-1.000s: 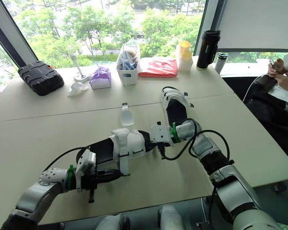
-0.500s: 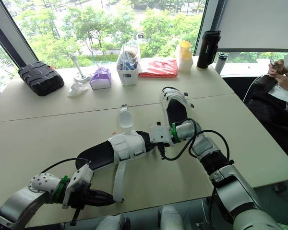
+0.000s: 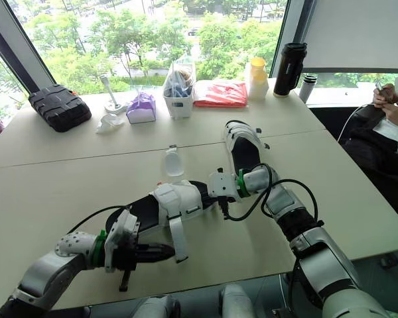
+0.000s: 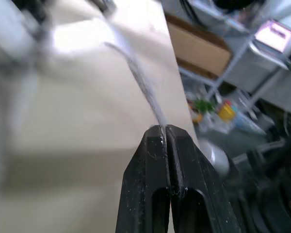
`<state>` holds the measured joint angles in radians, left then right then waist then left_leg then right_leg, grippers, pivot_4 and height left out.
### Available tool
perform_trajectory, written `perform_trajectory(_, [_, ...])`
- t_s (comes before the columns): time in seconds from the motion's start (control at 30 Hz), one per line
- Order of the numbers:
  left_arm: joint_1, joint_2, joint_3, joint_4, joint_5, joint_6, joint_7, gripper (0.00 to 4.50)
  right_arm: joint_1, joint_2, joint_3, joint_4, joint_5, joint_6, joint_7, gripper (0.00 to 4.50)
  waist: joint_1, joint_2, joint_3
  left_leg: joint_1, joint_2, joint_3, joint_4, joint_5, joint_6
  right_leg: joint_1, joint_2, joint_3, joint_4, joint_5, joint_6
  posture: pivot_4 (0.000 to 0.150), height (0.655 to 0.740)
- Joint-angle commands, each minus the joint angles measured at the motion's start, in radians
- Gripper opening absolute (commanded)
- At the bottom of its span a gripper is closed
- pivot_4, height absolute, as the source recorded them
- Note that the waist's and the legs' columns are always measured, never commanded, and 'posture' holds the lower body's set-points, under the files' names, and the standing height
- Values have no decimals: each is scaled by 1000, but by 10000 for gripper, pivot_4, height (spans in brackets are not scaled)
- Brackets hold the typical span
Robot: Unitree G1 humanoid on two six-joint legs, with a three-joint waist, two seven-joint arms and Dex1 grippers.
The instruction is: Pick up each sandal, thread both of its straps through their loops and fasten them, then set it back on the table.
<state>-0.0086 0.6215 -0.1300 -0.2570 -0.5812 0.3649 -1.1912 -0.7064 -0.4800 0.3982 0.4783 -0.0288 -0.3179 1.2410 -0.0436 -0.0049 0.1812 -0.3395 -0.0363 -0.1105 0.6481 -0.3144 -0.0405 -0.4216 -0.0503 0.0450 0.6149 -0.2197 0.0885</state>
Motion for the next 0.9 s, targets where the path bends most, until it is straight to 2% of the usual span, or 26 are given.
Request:
perform_trajectory(0.03, [-62, -12, 89, -15, -101, 59, 31, 876, 5, 0, 25, 36, -49, 3, 2, 0, -1, 0, 0, 0, 0, 0, 0, 0, 0, 0, 0, 0, 0, 0, 0, 1500, 7400])
perform_trajectory(0.23, [-195, -81, 195, 52, -222, 152, 119, 876, -3, 6, 26, 52, -52, -9, -2, 0, -1, 0, 0, 0, 0, 0, 0, 0, 0, 0, 0, 0, 0, 2, 3, 1500, 7400])
perform_trajectory(0.4, [-238, -111, 224, 91, -223, 160, 152, 876, -8, 10, 24, 59, -54, -14, -3, 0, -1, -1, 0, 0, 0, 0, 0, 0, 0, 0, 1, 0, 0, 2, 3, 1500, 7400])
perform_trajectory(0.57, [-211, -44, 174, 75, -96, 60, 76, 876, -8, 7, 23, 57, -53, -11, 1, 0, -2, -1, 0, 0, 0, 0, 0, 0, -1, -1, 1, 0, 0, 2, 3, 1500, 7400])
perform_trajectory(0.73, [-72, 30, 183, -4, -181, 211, 52, 876, 0, 2, 23, 46, -50, -7, 7, 0, -5, 0, 0, 0, 0, 0, 0, 0, -1, -1, 1, 0, 0, 1, 1, 1500, 7400])
perform_trajectory(0.83, [5, 26, 176, -55, -212, 259, 75, 9076, 7, -1, 23, 34, -48, -2, 10, 0, -1, -1, 1, 0, 0, 0, -1, 0, -1, -1, 1, 0, 0, 1, 1, 1500, 7400])
perform_trajectory(0.9, [67, 3, 148, -84, -183, 243, 97, 18869, 14, -4, 22, 22, -44, 4, 15, 0, 0, -1, 1, 0, 1, 0, 0, 0, -1, -1, 1, 0, 0, 1, 0, 1500, 7400])
